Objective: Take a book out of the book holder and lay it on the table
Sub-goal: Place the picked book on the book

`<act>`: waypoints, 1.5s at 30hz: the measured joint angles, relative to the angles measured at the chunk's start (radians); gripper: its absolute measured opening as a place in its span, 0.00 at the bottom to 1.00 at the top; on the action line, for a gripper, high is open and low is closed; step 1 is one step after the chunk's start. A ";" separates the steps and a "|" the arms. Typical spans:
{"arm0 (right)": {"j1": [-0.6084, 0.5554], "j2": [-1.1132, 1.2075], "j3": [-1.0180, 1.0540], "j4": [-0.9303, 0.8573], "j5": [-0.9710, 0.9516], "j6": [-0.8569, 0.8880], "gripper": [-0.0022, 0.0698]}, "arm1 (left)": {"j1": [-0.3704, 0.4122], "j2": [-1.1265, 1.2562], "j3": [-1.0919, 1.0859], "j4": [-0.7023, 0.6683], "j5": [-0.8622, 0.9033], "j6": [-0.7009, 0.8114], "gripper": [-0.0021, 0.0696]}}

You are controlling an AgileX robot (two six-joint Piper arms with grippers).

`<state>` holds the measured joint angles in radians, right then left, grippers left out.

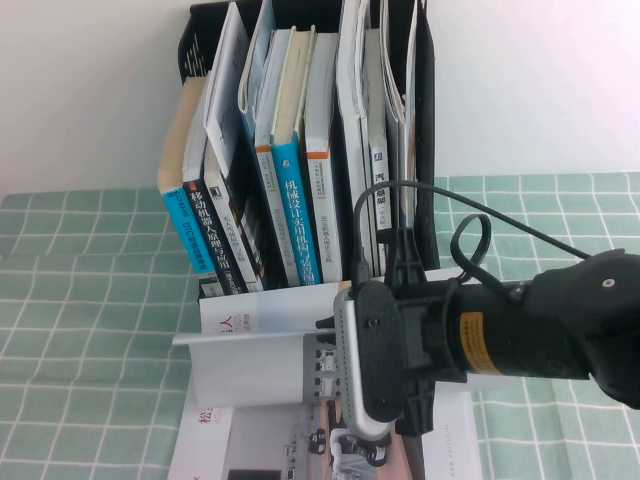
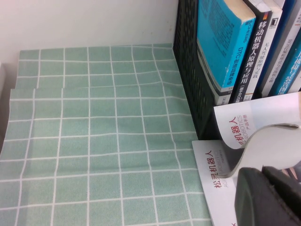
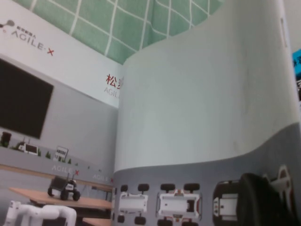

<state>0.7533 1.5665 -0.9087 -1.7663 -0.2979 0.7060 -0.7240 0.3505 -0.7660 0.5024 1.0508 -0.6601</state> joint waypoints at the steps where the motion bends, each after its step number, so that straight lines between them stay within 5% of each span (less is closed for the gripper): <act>1: 0.002 0.000 0.000 0.000 0.000 0.000 0.05 | 0.000 0.000 0.000 0.000 0.000 0.000 0.03; 16: 0.157 -0.107 -0.014 0.002 0.102 0.007 0.05 | 0.000 0.000 0.000 -0.005 0.000 0.000 0.03; 45: 0.160 -0.302 0.054 0.006 -0.049 0.179 0.05 | 0.000 0.000 0.000 -0.051 -0.002 0.004 0.03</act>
<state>0.9130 1.2643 -0.8550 -1.7601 -0.3466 0.8851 -0.7240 0.3505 -0.7660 0.4516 1.0487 -0.6563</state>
